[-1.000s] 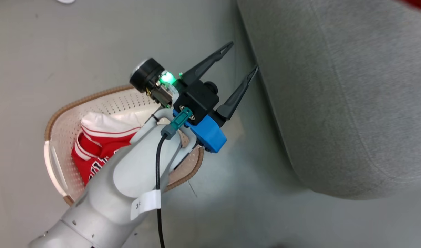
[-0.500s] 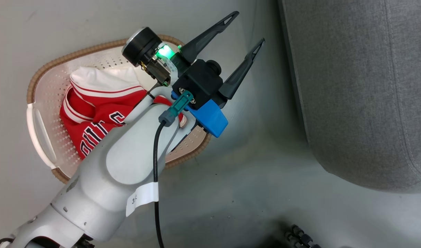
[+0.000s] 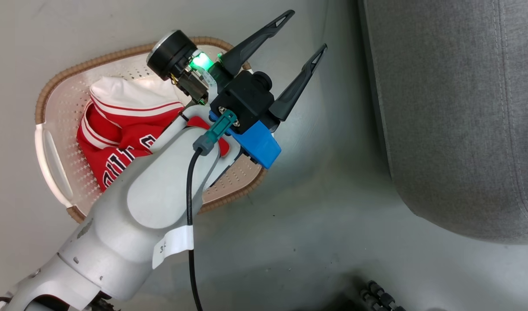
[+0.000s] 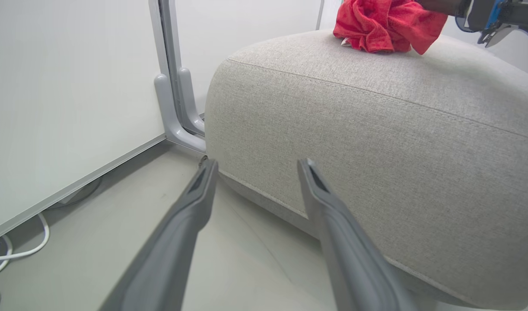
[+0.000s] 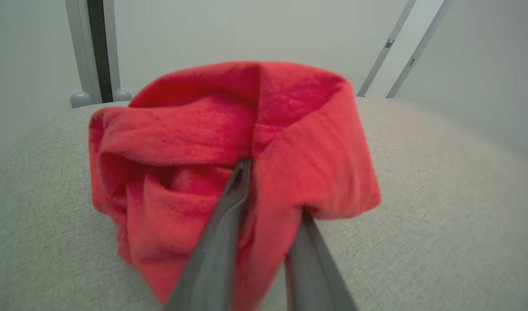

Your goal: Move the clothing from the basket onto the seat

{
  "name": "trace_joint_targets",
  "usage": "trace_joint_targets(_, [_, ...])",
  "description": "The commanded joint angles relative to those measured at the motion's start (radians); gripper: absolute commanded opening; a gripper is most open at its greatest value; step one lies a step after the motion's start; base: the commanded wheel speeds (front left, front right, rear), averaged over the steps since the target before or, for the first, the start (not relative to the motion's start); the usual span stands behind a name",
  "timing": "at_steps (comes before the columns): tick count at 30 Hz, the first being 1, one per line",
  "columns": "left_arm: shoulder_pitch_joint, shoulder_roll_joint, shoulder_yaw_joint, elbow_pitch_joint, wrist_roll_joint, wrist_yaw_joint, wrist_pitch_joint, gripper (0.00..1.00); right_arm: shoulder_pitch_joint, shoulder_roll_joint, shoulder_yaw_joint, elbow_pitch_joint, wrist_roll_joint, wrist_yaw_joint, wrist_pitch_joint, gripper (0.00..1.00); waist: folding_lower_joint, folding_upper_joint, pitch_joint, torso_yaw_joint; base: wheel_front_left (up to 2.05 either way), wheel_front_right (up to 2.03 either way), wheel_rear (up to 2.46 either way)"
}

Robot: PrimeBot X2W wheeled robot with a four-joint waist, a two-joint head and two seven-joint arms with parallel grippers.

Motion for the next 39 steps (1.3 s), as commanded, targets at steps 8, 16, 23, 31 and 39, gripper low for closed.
trace_joint_targets(8, [0.015,-0.020,0.017,0.004,-0.021,0.014,-0.012,1.00,0.178,0.030,-0.032,-0.143,0.028,0.000,-0.001,1.00,-0.0001,0.0000,-0.064,0.010,0.00,0.00,0.00])
trace_joint_targets(16, [0.060,-0.026,0.067,-0.020,-0.037,0.033,-0.013,1.00,0.361,0.103,-0.016,-0.356,0.038,0.000,-0.001,1.00,-0.0001,0.0000,-0.137,0.024,0.00,0.00,0.00])
trace_joint_targets(23, [0.144,-0.027,0.172,-0.077,-0.044,0.061,-0.014,1.00,0.430,0.144,0.151,-0.531,0.040,0.000,-0.001,1.00,-0.0001,0.0000,-0.224,0.056,0.00,0.00,0.00])
trace_joint_targets(31, [0.261,-0.041,0.318,-0.154,-0.025,0.083,-0.014,1.00,0.466,0.158,0.328,-0.582,0.035,0.000,-0.001,1.00,-0.0001,0.0000,-0.329,0.120,0.00,0.00,0.00])
trace_joint_targets(39, [0.416,-0.065,0.495,-0.193,0.004,0.085,-0.013,1.00,0.513,0.182,0.463,-0.559,0.045,0.000,-0.001,1.00,-0.0001,0.0000,-0.442,0.180,0.00,0.00,0.00])
